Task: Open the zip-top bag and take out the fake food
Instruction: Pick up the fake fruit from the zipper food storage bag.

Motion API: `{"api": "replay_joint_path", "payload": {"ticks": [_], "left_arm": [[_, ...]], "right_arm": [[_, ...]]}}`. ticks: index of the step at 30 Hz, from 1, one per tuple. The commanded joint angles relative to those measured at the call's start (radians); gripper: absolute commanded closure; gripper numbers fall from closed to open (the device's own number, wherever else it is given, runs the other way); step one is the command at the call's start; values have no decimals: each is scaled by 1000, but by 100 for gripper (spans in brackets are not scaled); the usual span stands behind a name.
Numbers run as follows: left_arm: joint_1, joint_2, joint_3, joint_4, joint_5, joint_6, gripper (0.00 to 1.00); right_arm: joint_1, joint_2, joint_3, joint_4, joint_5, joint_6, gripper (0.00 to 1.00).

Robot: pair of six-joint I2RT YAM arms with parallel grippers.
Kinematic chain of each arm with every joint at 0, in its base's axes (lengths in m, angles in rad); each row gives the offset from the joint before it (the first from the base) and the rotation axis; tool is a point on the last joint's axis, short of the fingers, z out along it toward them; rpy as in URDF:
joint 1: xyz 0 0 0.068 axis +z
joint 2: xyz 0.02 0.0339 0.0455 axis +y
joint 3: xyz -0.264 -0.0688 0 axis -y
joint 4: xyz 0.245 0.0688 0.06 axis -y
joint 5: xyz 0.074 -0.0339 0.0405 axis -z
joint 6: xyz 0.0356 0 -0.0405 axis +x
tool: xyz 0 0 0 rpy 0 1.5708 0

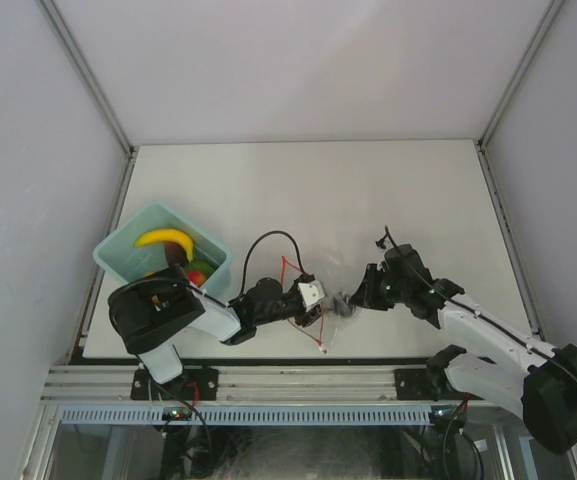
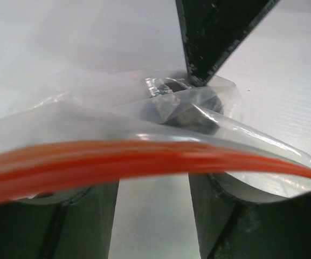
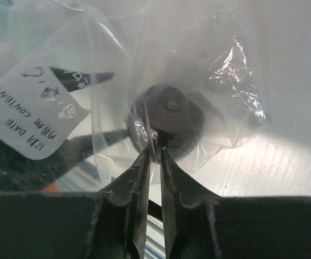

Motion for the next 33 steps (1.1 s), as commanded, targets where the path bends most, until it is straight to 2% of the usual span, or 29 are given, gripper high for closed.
{"api": "replay_joint_path", "payload": {"ticks": [1,3,7,12,18,25,28,33], "left_arm": [[11,-21,-9,29,7,-3,50],[11,-15,-2,11,5,2,60],[11,-3,11,-6,5,14,63],[11,10,34,-28,18,24,60],[11,41,81,-76,29,38,57],[14,55,96,-80,35,42,57],[14,63,108,-81,37,42,57],[15,70,120,-81,35,38,56]], "right_arm": [[32,6,-4,-26,78,29,89],[32,1,-4,-35,98,27,92],[16,-32,-2,-71,125,9,95],[-11,-51,-3,-94,160,-2,97],[-44,42,28,-42,140,-21,97],[-88,-116,52,-64,167,-55,100],[-139,-70,52,-56,120,-72,100],[-146,50,65,41,115,-75,100]]}}
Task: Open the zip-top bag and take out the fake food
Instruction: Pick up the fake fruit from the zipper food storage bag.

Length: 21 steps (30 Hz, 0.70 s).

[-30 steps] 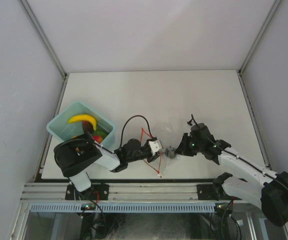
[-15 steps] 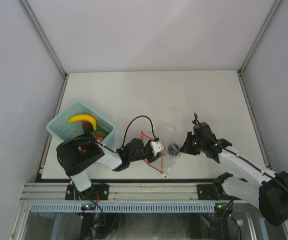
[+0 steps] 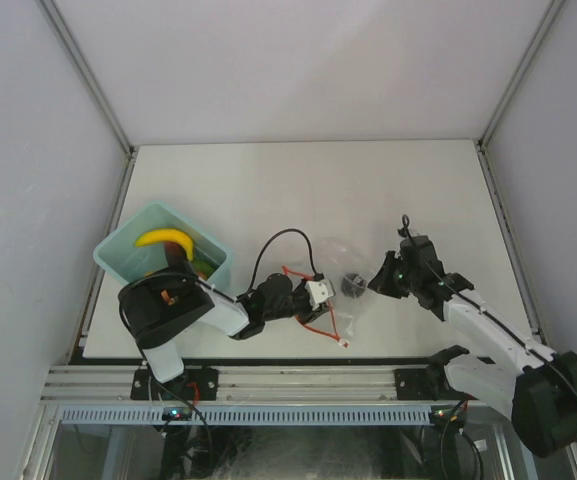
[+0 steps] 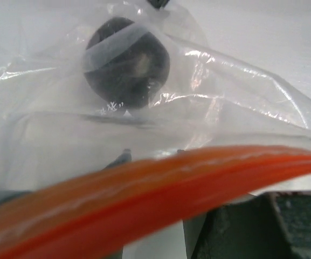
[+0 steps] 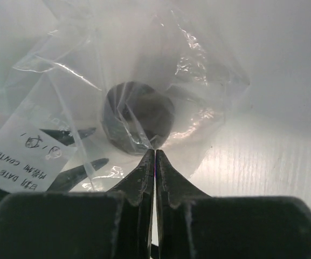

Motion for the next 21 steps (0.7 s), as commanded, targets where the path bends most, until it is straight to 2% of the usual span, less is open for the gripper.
{"api": "replay_joint_path", "payload": {"ticks": [1,8,13,16,21], "left_arm": [[9,12,46,23,13,15,56],[26,28,68,25,-18,14,51],[41,33,82,38,-13,7,50],[47,36,85,38,2,4,51],[53,44,88,38,23,2,51]], "right_arm": [[-8,109,45,103,-17,-35,100],[8,256,71,111,-65,-60,100],[25,196,70,57,-117,-96,96],[-13,78,70,20,-112,-132,90],[-96,-62,75,22,-174,-165,69]]}}
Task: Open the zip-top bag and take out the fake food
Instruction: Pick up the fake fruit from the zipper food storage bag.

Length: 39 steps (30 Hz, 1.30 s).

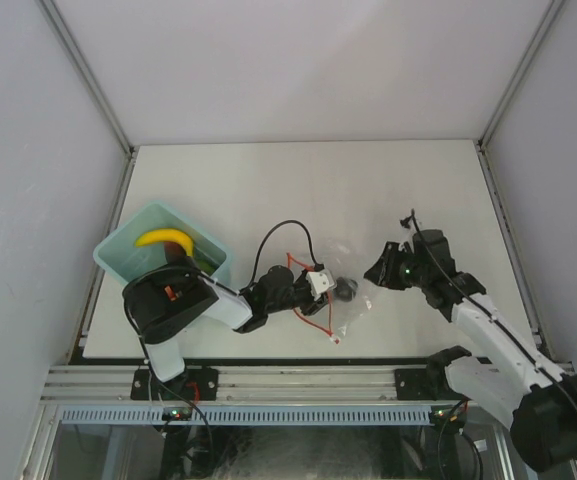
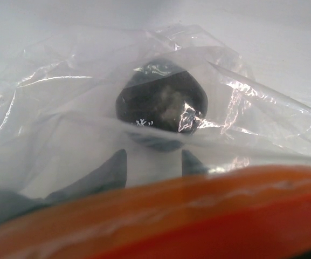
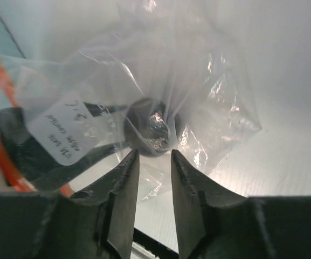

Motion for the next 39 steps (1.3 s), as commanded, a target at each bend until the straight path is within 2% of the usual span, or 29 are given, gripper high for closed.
{"api": "replay_joint_path", "payload": {"ticks": [1,3,7,13,17,20,30,35,37,38,39], "left_arm": [[11,10,34,39,29,1,51],[12,11,37,39,37,1,51],[12,12,41,39,40,-3,51],[15,20,50,38,34,-14,49],[18,43,64,37,17,-25,38],[18,51,70,48,-14,-28,27],[18,69,87,54,2,-50,11],[18,75,84,52,-11,-67,11],[19,77,85,37,-23,-68,14],[21,78,88,28,-26,-70,19],[24,78,89,18,-24,-76,28]], "right_arm": [[-63,-73,36,17,-68,-61,67],[-77,-57,37,47,-87,-63,63],[-85,66,57,139,-127,-53,63],[-78,295,94,224,-181,-40,73],[-59,374,97,230,-212,-48,85],[-31,412,100,240,-228,-53,89],[48,501,114,288,-284,-37,92],[56,515,113,301,-304,-31,93],[54,512,114,294,-304,-32,93],[53,510,114,291,-298,-33,93],[50,506,114,285,-288,-33,93]]}}
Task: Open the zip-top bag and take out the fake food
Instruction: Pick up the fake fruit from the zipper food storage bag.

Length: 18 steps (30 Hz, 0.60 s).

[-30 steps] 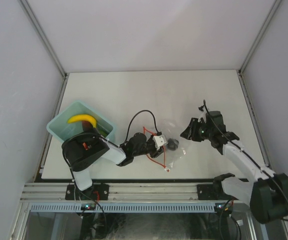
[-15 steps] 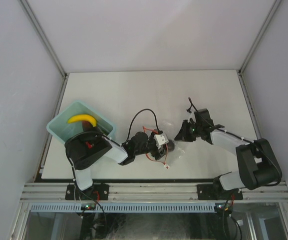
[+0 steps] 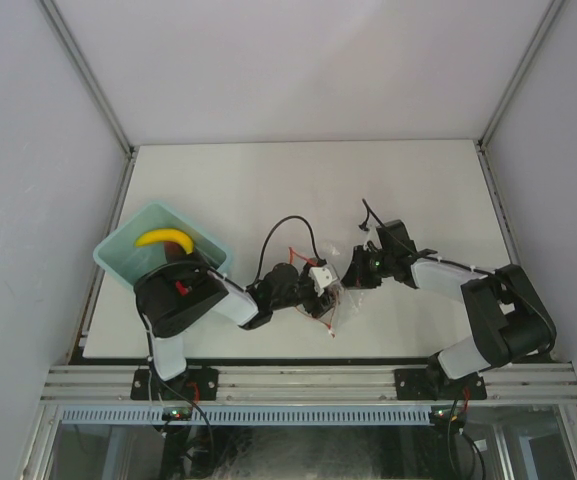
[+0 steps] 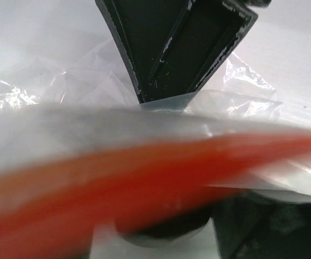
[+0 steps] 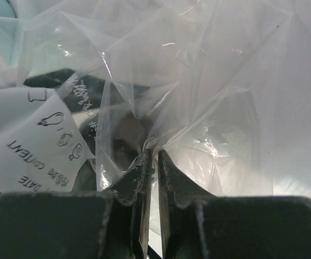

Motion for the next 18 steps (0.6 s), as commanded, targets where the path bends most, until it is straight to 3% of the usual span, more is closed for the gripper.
{"api": "replay_joint_path", "payload": {"ticks": [1,3,5,11,18], "left_arm": [[17,3,43,2,-17,-39,38],[32,-11,36,-4,0,-71,52],[41,-41,16,-5,4,-96,59],[44,-185,-52,-75,5,-140,64],[50,-335,-57,-350,0,-249,68]], "right_arm": [[-1,-15,26,18,-4,4,92],[-14,-19,27,-2,28,8,92],[-24,-17,26,-19,58,11,92],[-27,26,26,-34,105,15,93],[-28,49,27,-18,125,27,93]]}}
